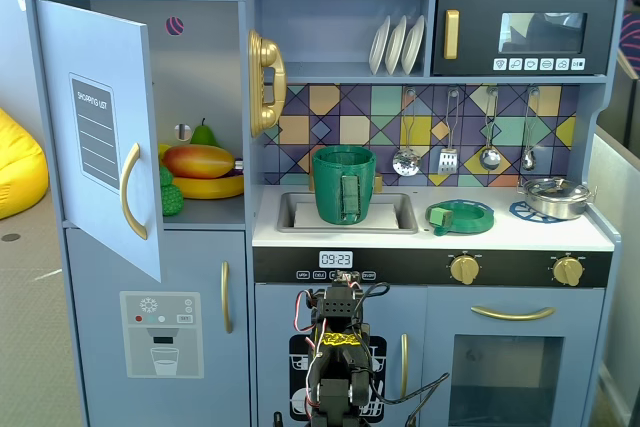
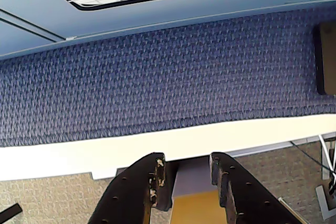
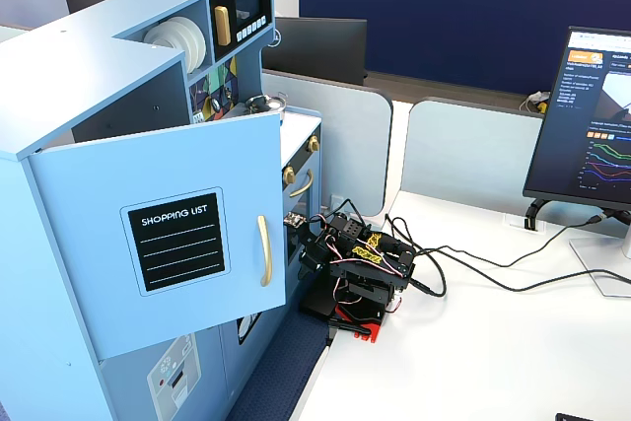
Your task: Close the left cabinet door
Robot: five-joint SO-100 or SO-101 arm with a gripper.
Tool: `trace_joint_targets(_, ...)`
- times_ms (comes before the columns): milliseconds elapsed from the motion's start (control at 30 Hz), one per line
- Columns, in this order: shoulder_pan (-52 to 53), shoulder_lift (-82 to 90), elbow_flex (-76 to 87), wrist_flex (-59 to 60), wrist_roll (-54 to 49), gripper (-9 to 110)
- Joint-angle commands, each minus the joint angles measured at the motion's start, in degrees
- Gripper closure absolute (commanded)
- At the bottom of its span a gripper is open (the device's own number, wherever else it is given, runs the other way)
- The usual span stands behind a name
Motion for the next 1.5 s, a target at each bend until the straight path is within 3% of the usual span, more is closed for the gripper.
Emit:
trace_joint_targets(0,0.26,-0.26,0.44,10.02,1.32,100)
trace_joint_targets(567,-2.55,-0.35,-0.18,6.06,0.88,101)
trace_joint_targets(867,-35.07,-7.65,-26.63,-2.55,11.78,102)
trace_joint_targets(1033,-47.9,-9.67,-39.46,-8.61,-0.53,102)
trace_joint_targets(1467,-70.4,-18.81,-57.48,-25.14,-15.12,102)
